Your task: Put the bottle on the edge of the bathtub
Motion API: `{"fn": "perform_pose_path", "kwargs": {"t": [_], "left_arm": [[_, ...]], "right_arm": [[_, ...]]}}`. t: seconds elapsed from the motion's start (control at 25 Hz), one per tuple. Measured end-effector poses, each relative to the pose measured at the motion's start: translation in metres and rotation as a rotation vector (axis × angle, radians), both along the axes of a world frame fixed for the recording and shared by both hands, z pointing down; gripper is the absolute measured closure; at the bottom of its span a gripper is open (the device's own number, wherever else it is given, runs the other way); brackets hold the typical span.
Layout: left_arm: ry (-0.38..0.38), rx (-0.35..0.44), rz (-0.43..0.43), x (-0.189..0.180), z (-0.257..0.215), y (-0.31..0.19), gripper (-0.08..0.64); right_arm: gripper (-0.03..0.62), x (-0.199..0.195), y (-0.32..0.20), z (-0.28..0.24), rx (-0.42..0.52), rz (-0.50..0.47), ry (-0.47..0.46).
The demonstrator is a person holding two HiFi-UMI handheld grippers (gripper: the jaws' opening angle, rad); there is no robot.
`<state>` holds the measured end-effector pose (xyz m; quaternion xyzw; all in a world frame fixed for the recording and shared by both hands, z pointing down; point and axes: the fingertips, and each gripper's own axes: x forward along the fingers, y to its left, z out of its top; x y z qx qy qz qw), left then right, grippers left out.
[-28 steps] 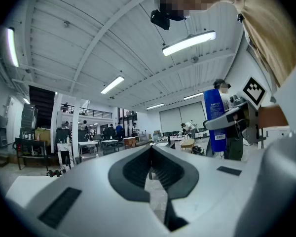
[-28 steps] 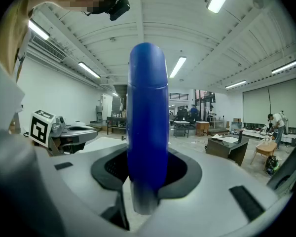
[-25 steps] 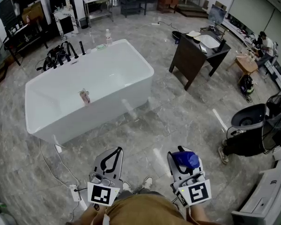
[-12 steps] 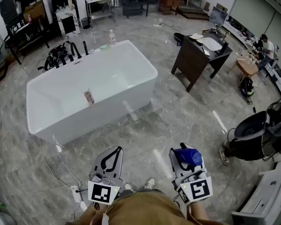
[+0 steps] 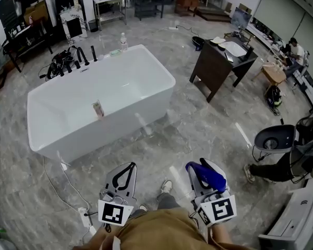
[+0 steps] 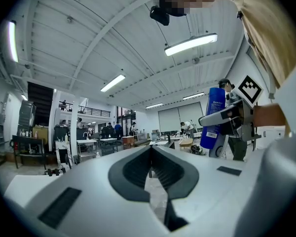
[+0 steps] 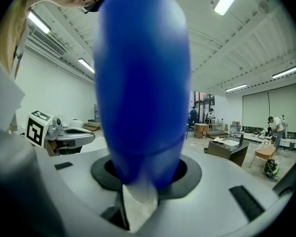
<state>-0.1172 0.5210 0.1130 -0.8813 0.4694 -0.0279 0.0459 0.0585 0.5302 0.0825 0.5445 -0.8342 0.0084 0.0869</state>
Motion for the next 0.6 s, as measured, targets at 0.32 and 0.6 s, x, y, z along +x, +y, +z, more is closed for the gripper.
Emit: {"fn": "perform_pose_path", "kwargs": {"t": [0.32, 0.6], "left_arm": [[-0.02, -0.035, -0.031, 0.026, 0.022, -0.076, 0.552], [-0.139, 0.052, -0.026, 0.085, 0.003, -0.186, 0.552]], "right_arm": [[0.443, 0.023, -0.091, 0.026, -0.05, -0.052, -0.024], [0.443, 0.069, -0.21, 0.027, -0.07, -0.121, -0.033]]}}
